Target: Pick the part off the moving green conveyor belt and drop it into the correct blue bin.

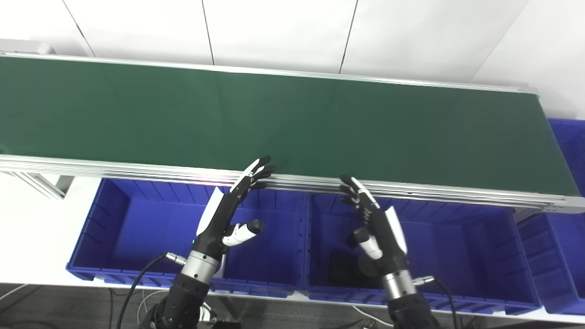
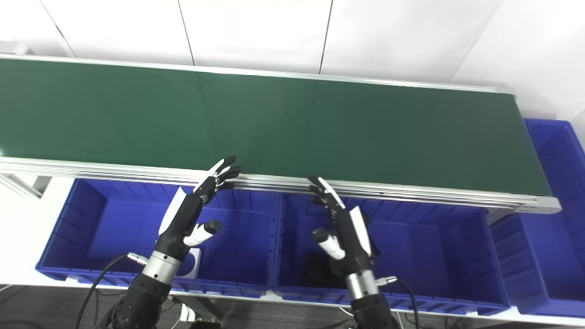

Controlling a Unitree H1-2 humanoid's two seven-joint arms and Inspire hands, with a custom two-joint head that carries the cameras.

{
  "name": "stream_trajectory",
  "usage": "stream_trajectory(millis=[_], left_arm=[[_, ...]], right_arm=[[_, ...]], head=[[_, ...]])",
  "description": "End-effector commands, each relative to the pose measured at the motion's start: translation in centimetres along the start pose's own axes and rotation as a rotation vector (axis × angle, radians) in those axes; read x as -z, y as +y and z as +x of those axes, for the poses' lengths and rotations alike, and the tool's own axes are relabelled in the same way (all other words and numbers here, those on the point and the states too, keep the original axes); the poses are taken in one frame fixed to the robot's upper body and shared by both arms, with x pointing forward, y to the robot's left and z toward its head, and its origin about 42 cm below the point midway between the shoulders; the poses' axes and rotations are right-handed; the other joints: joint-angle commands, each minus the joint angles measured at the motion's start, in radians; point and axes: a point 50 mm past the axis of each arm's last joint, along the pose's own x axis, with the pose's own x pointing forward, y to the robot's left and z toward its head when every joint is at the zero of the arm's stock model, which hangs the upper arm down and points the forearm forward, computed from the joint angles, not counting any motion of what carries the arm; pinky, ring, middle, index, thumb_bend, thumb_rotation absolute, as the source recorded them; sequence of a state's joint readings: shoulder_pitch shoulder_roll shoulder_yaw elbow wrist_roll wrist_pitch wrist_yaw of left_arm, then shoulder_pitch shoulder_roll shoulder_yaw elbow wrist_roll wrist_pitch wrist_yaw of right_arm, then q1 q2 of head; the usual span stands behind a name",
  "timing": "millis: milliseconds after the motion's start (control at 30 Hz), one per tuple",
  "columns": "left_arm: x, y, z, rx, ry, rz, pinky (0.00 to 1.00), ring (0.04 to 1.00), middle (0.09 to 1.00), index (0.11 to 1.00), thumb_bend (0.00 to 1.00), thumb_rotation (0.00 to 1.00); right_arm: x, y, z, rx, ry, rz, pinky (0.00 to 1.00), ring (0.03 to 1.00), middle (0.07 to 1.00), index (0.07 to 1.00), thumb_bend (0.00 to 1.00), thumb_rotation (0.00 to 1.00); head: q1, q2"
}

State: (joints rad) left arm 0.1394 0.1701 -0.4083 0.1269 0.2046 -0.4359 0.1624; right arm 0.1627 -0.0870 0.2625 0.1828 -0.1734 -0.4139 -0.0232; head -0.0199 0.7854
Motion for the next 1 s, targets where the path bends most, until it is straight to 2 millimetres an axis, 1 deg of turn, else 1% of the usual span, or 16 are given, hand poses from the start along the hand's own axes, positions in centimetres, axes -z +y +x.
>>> stream_trajectory(millis=[0, 167, 267, 433, 500, 567, 600, 700, 833, 900, 933, 967], left_arm=[[-0.8, 0.8, 0.8, -0.035, -0.069, -0.004, 0.8, 0.868, 0.878, 0.919, 0.85, 0.96], [-0.1, 0.7, 0.4, -0.036, -0.028, -0.063, 0.84, 0.904, 0.91, 0.905, 0.87, 0.94], [0.5, 0.2, 0.1, -0.04, 0.004, -0.09, 0.85, 0.911, 0.915, 0.885, 0.86, 0.96], [1.4, -0.9, -0.5, -0.045, 0.047, -0.083, 0.88, 0.943, 0.947, 0.889, 0.8, 1.0], [1.6, -1.3, -0.8, -0.043, 0.059, -0.086, 0.92, 0.97, 0.973, 0.901, 0.79, 1.0], [1.6, -1.8, -1.1, -0.035, 0.064, -0.098, 0.98, 0.994, 0.995, 0.926, 0.81, 1.0], [1.5, -2.0, -1.2, -0.029, 0.064, -0.101, 0.99, 0.997, 0.998, 0.934, 0.81, 1.0], [1.2, -2.5, -1.4, -0.013, 0.054, -0.104, 1.0, 1.0, 1.0, 0.953, 0.8, 1.0], [0.7, -2.8, -1.3, 0.003, 0.038, -0.109, 1.0, 1.0, 1.0, 0.96, 0.81, 1.0], [0.6, -2.7, -1.2, 0.028, 0.025, -0.091, 1.0, 1.0, 1.0, 0.974, 0.83, 1.0], [0.5, -2.6, -1.2, 0.045, 0.019, -0.077, 1.0, 1.0, 1.0, 0.98, 0.84, 1.0], [0.5, -2.5, -1.1, 0.063, 0.012, -0.064, 1.0, 1.0, 1.0, 0.986, 0.85, 1.0]], right_arm=[[-1.1, 0.0, 0.9, 0.019, -0.088, 0.007, 0.83, 0.87, 0.913, 0.902, 0.94, 1.0], [-0.4, 0.0, 0.7, 0.04, -0.061, 0.008, 0.83, 0.887, 0.93, 0.912, 0.93, 1.0], [0.0, 0.1, 0.6, 0.05, -0.048, 0.003, 0.84, 0.891, 0.941, 0.922, 0.94, 1.0], [0.1, 0.1, 0.5, 0.056, -0.047, -0.002, 0.84, 0.898, 0.95, 0.928, 0.92, 1.0], [0.1, 0.1, 0.5, 0.056, -0.046, -0.002, 0.85, 0.902, 0.955, 0.929, 0.92, 1.0], [0.1, 0.2, 0.4, 0.055, -0.045, -0.004, 0.86, 0.908, 0.957, 0.929, 0.93, 1.0], [0.2, 0.2, 0.4, 0.054, -0.044, -0.01, 0.87, 0.911, 0.958, 0.929, 0.93, 1.0], [0.3, 0.1, 0.2, 0.053, -0.041, -0.02, 0.87, 0.916, 0.954, 0.929, 0.93, 1.0], [0.3, 0.0, -0.1, 0.059, -0.039, -0.024, 0.89, 0.931, 0.956, 0.931, 0.93, 1.0], [0.3, -0.2, -0.3, 0.068, -0.038, -0.033, 0.89, 0.935, 0.959, 0.934, 0.93, 1.0], [0.3, -0.2, -0.4, 0.072, -0.039, -0.035, 0.88, 0.931, 0.96, 0.935, 0.93, 1.0], [0.3, -0.3, -0.5, 0.075, -0.037, -0.036, 0.88, 0.927, 0.961, 0.936, 0.93, 1.0]], head=[[-0.001, 0.001], [-0.026, 0.005], [-0.041, 0.007], [-0.049, 0.008], [-0.056, 0.009], [-0.064, 0.011], [-0.072, 0.011], [-0.083, 0.011], [-0.102, 0.012], [-0.129, 0.009], [-0.129, 0.009], [-0.156, 0.004]])
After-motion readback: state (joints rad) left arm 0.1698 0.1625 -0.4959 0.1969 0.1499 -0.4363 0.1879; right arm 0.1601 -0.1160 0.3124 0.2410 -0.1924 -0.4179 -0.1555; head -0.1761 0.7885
